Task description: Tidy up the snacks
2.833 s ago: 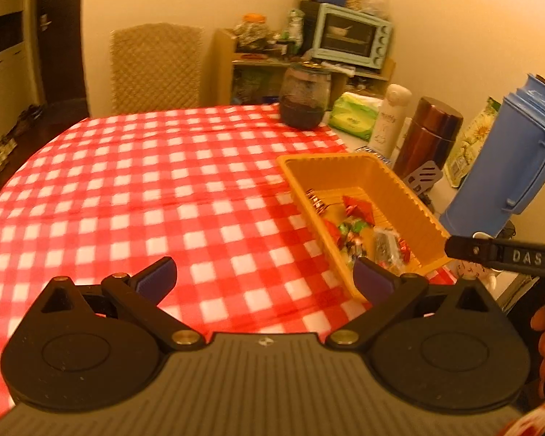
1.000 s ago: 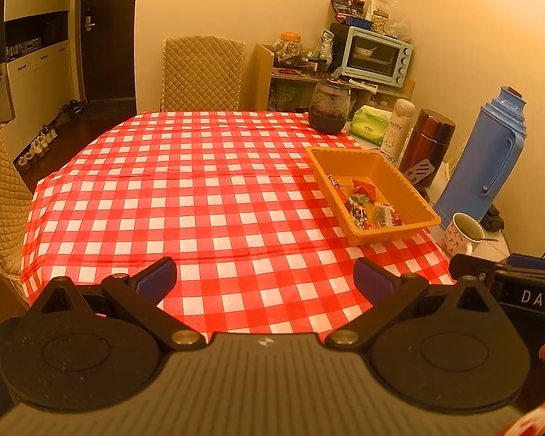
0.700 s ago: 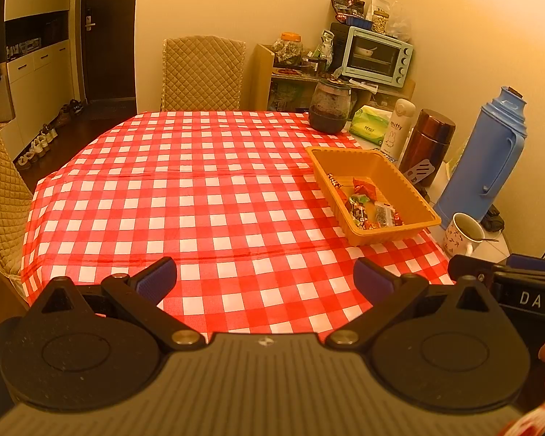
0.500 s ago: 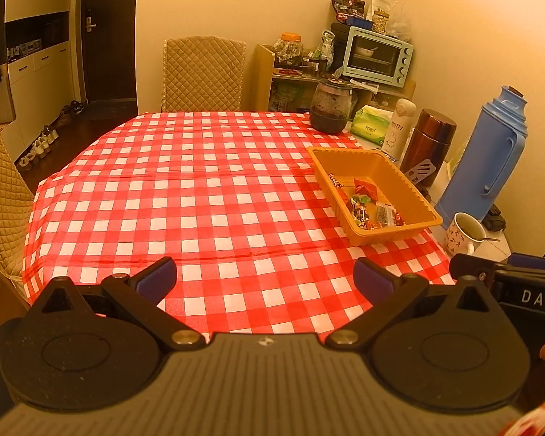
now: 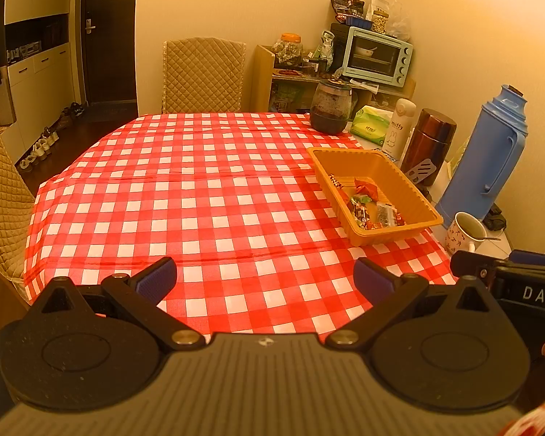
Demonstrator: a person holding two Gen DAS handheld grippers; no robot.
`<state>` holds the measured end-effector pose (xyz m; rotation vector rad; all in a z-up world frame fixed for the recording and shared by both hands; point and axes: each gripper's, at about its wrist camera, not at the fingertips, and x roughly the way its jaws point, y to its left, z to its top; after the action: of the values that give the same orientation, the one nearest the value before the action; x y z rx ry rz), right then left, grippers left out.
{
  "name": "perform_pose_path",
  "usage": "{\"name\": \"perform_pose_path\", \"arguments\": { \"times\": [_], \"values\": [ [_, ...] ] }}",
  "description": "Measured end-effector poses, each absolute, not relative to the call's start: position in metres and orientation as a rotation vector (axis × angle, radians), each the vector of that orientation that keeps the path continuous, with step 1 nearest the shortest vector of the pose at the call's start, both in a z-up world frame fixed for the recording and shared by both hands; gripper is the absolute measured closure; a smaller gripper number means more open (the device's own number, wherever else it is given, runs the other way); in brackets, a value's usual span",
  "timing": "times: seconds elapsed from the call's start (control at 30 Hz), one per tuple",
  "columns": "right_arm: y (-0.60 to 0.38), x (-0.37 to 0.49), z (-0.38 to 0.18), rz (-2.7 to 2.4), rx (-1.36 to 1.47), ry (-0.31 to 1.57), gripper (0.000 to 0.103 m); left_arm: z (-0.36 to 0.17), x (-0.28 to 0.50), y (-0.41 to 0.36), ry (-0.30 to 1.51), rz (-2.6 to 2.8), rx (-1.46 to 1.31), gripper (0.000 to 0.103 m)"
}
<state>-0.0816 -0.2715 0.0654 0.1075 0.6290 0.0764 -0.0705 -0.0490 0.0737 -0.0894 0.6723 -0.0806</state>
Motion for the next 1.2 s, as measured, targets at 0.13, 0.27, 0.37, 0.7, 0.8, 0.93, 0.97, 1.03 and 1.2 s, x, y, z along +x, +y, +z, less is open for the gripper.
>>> {"name": "perform_pose_path", "arguments": {
  "times": [0.13, 0.27, 0.37, 0.7, 0.8, 0.93, 0.97, 1.03, 1.2],
  "values": [
    [-0.2711, -0.0814, 0.0664, 0.076, 0.106, 0.628, 0.014, 0.0736, -0.0707, -0.0490, 0.672, -0.080, -0.090, 0.000],
    [-0.2707, -0.0813, 0.0670, 0.076, 0.106, 0.627, 0.014, 0.0740, -0.0705, -0.0486, 0.671, -0.078, -0.089, 0.000],
    [-0.2702, -0.0805, 0.0680, 0.077, 0.104, 0.627, 0.014, 0.0745, -0.0704, -0.0484, 0.669, -0.078, -0.088, 0.000],
    [-0.2699, -0.0809, 0.0678, 0.077, 0.105, 0.626, 0.014, 0.0746, -0.0698, -0.0487, 0.670, -0.078, -0.085, 0.000],
    [-0.2696, -0.0807, 0.0682, 0.076, 0.105, 0.627, 0.014, 0.0746, -0.0701, -0.0488, 0.670, -0.081, -0.083, 0.000],
    [-0.2694, -0.0792, 0.0699, 0.075, 0.104, 0.623, 0.014, 0.0741, -0.0700, -0.0493, 0.670, -0.084, -0.080, 0.000],
    [-0.2694, -0.0787, 0.0704, 0.074, 0.104, 0.623, 0.014, 0.0741, -0.0700, -0.0490, 0.670, -0.083, -0.080, 0.000],
    [-0.2697, -0.0780, 0.0706, 0.075, 0.104, 0.623, 0.014, 0.0742, -0.0700, -0.0495, 0.670, -0.084, -0.081, 0.000],
    [-0.2712, -0.0778, 0.0694, 0.077, 0.105, 0.626, 0.014, 0.0742, -0.0699, -0.0505, 0.670, -0.087, -0.080, 0.000]
  ]
}}
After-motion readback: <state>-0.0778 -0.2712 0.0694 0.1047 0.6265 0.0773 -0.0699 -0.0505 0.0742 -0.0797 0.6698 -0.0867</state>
